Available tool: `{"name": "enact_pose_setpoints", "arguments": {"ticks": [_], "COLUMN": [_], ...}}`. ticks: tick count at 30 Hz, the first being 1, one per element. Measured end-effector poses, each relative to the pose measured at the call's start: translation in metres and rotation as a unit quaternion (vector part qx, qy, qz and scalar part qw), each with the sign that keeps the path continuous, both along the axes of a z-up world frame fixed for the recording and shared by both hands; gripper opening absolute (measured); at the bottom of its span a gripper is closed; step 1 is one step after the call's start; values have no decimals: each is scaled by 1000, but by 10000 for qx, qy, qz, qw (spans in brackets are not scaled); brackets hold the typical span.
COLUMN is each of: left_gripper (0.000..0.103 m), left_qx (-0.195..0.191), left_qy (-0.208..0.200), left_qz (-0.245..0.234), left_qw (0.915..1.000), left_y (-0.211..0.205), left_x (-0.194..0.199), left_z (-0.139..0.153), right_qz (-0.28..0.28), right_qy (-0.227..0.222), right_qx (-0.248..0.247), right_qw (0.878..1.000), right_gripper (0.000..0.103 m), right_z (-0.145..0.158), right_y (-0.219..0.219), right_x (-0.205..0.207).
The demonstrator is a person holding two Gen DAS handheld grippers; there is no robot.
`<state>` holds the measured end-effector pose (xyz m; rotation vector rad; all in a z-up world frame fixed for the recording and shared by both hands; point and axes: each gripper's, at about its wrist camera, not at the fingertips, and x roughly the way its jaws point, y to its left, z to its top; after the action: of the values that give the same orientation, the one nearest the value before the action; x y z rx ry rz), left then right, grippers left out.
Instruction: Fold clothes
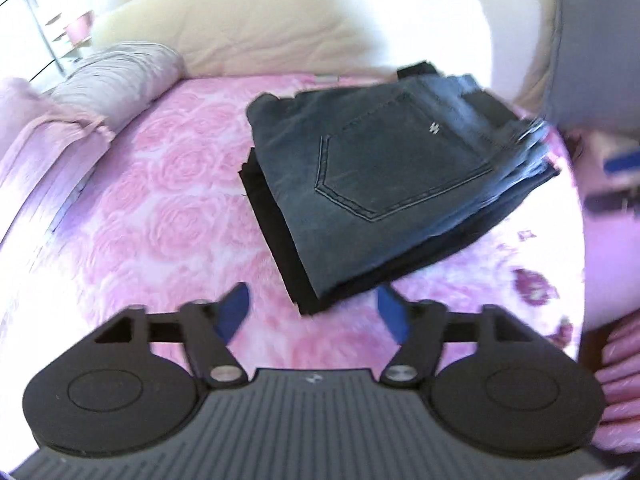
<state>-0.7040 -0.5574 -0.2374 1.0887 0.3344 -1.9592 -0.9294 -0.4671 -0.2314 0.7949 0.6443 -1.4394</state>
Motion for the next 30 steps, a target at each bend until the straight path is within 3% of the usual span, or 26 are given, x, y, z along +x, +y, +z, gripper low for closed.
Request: {"name": "enact_pose_setpoints", "arguments": {"ticks": [3,7,13,20,30], "left_gripper": [93,98,100,101,100], "left_qx": [133,288,149,90,128], "left_qy": [337,678,792,807,843], "left_qz": [184,374,538,628,828], "left_qw": [9992,9966,9953,9947,9929], "left_y": [23,50,75,99,117], "left_x": [13,28,41,52,39], "left_z": [25,56,97,135,150], "right_qz": [-385,-801,-1137,-1147,-818], "right_qy": [-7,-105,-139,-198,-149], "right_qx": [214,213,0,-36,-4], "right_qw": [9990,9965,9934,9932,9965], "right_gripper": [69,71,73,75,75], "right_z": [16,47,95,126,143], "right_y": [27,58,95,116,113], "right_x": [12,23,36,49,50]}}
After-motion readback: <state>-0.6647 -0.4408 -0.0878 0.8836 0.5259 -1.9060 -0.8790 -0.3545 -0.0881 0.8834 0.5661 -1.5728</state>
